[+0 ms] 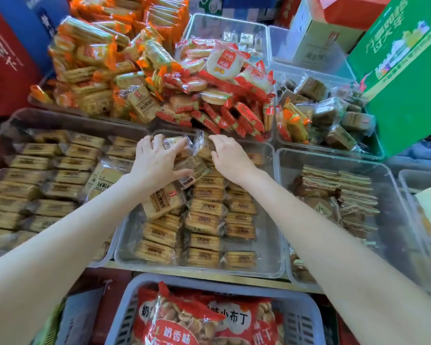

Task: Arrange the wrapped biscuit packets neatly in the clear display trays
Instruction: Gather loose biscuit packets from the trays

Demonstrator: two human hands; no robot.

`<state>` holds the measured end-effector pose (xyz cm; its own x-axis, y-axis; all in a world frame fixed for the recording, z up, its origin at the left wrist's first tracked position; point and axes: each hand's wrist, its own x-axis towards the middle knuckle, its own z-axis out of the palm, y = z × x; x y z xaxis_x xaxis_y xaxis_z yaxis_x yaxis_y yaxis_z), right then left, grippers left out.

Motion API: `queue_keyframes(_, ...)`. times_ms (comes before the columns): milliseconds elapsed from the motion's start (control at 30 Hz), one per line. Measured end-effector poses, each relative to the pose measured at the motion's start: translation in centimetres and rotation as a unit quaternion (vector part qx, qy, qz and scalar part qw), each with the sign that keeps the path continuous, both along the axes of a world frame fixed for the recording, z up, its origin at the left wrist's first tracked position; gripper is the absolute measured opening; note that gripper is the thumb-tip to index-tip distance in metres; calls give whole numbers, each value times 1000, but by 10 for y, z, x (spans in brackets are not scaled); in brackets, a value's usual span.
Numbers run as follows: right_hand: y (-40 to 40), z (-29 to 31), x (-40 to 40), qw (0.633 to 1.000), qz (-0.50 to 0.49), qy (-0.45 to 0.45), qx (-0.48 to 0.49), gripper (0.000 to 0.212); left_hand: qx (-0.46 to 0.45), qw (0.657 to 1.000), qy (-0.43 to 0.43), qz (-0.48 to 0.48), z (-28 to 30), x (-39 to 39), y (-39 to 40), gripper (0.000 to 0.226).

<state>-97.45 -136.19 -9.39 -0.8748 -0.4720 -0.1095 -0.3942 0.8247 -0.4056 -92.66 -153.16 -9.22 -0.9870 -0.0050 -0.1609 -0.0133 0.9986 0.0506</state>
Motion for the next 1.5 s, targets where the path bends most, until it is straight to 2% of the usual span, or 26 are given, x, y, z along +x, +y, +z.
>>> queue_keyframes(67, -8, -5, -7, 998, -18, -48, 30, 53, 22, 1000, 6, 4, 6, 3, -8, 66)
queue_keyframes(133, -10, -5, -12, 998, -29, -50, 37, 64, 81, 996, 13, 22, 12, 5, -21, 50)
queue_keyframes(167, -8, -4, -13, 998, -30, -36, 39, 69, 118, 992, 14, 33, 14, 5, -26, 49)
queue_keyframes(200, -6, -3, -13, 999, -32, -12, 42, 72, 142, 989, 11, 47, 16, 5, -29, 55)
queue_keyframes(267, -2, -3, -11, 997, -54, 41, 31, 71, 133, 987, -11, 84, 17, 5, -33, 75)
queue_keyframes(333, 0, 4, -6, 993, -98, 42, -52, 69, 112, 987, -25, 114, 16, 7, -37, 81)
queue_keyframes(400, 2, 17, -1, 973, -129, 3, -192, 66, 157, 981, 9, 113, 15, 11, -42, 73)
queue_keyframes(467, 3, 34, 3, 959, -123, -28, -255, 64, 224, 971, 51, 59, 18, 17, -45, 69)
queue_keyframes(567, 2, 56, 7, 962, -29, -108, -249, 61, 286, 955, 65, -45, 31, 25, -44, 65)
queue_keyframes(667, 3, 68, 14, 969, 54, -168, -175, 60, 348, 933, 43, -81, 40, 25, -38, 66)
queue_keyframes(767, 14, 75, 24, 967, 71, -211, -127, 64, 357, 928, 32, -98, 44, 24, -26, 68)
queue_keyframes(833, 26, 76, 32, 943, 75, -290, -145, 61, 371, 923, 38, -98, 46, 23, -11, 69)
queue_keyframes(900, 38, 77, 36, 934, 45, -313, -169, 60, 391, 911, 58, -115, 47, 21, 3, 65)
queue_keyframes(967, 52, 77, 35, 955, -1, -259, -144, 68, 374, 919, 54, -108, 40, 14, 12, 62)
queue_keyframes(1033, 68, 71, 32, 985, -21, -169, -10, 79, 262, 964, 10, -54, 28, 5, 11, 59)
queue_keyframes(1100, 83, 58, 35, 987, -11, -126, 99, 83, 114, 992, -55, 4, 15, 1, 10, 53)
queue_keyframes(1167, 87, 40, 43, 977, 19, -132, 165, 82, 36, 993, -107, 16, 7, 3, 14, 57)
queue_keyframes(1233, 82, 20, 48, 967, 45, -101, 230, 76, 14, 990, -142, 9, 3, 5, 22, 60)
queue_keyframes(1300, 70, 6, 47, 965, 48, -20, 258, 70, 6, 989, -150, 11, 1, 4, 29, 62)
queue_keyframes(1400, 57, -9, 43, 961, 37, 57, 267, 70, 19, 994, -112, 8, -3, 4, 33, 56)
queue_keyframes(1500, 60, -23, 46, 944, 37, 57, 324, 75, 58, 996, -71, -10, -11, 8, 37, 48)
